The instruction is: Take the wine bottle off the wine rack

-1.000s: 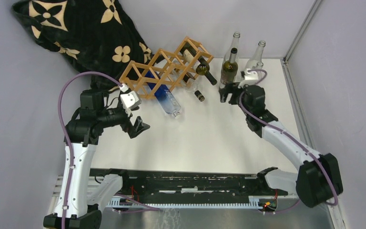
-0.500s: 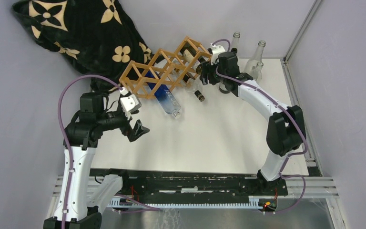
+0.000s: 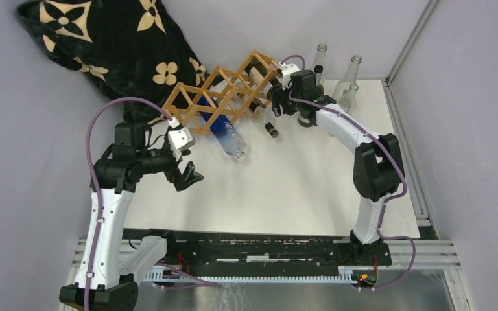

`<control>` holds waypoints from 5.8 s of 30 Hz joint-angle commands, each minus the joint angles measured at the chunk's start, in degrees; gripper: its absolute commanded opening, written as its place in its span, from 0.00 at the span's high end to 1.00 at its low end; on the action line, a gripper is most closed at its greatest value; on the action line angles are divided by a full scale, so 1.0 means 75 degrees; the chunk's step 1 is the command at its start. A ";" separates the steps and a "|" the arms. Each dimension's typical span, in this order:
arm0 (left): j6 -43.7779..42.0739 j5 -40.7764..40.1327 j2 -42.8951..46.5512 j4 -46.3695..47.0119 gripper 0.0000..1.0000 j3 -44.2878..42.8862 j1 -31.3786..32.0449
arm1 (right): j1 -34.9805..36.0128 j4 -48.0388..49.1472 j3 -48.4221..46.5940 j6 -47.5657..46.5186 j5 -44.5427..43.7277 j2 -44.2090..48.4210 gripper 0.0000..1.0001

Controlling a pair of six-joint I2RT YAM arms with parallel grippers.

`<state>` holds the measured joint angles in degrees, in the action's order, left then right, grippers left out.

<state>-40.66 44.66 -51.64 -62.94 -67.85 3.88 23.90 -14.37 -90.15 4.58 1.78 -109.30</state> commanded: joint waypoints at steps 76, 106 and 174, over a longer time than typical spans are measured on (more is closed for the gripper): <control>-0.6614 -0.1153 -0.0178 0.1156 0.00 0.0723 0.1885 | 0.0707 0.1755 0.7517 0.4845 0.4738 0.9078 1.00; -0.5413 -0.3953 -0.2222 0.2618 0.00 0.0581 0.4903 | 0.2542 0.1238 0.6031 0.4828 0.4814 0.8371 1.00; 0.1727 0.1646 -0.1638 0.2767 0.98 -0.0368 0.3104 | 0.2561 0.4325 0.3727 0.3527 0.1006 0.6442 0.58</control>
<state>-25.74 52.47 -66.37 -45.19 -70.13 26.76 43.13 16.73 -58.85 32.49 11.79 -60.23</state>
